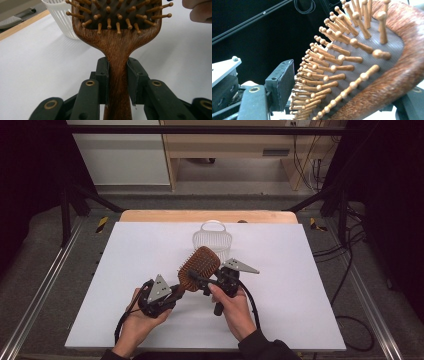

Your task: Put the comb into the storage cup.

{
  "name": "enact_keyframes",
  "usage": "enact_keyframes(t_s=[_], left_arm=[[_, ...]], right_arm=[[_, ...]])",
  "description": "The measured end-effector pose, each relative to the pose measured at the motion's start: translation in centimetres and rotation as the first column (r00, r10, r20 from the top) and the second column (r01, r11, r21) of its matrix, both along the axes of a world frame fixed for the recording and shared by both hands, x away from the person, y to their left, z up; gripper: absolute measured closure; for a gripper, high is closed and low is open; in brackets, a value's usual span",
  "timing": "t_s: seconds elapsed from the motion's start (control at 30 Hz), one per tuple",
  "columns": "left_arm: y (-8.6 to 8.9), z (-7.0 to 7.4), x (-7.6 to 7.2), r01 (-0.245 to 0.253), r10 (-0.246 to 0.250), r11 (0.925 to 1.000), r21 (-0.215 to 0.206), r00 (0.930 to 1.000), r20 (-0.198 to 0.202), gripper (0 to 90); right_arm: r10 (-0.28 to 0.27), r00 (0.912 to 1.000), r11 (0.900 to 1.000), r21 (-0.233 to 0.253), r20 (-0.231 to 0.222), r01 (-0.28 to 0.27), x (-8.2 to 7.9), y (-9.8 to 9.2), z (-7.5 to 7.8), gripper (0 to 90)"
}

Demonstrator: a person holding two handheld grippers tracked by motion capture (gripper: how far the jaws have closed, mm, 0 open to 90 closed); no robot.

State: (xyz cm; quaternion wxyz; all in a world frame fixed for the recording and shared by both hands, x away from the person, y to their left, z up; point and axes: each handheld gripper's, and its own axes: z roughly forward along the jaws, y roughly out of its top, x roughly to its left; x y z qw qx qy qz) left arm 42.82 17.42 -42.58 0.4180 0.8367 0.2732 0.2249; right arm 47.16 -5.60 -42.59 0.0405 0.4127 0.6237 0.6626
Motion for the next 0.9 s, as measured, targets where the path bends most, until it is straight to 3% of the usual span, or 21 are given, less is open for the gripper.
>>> enact_keyframes(t_s=[0.33, 0.9], left_arm=[[-0.1, 0.2, -0.1, 0.009, -0.009, 0.9999, -0.006, 0.9999, 0.011, 72.7], [0.1, 0.3, 0.0, 0.009, -0.007, 0.9991, -0.042, 0.999, 0.044, 72.7]], right_arm=[[-0.003, 1.0, 1.0, 0.029, 0.0, 0.003, 0.3, -0.1, 0.7, 27.6], [0.0, 1.0, 0.995, 0.104, 0.001, 0.0, 0.1, -0.3, 1.5, 41.1]])
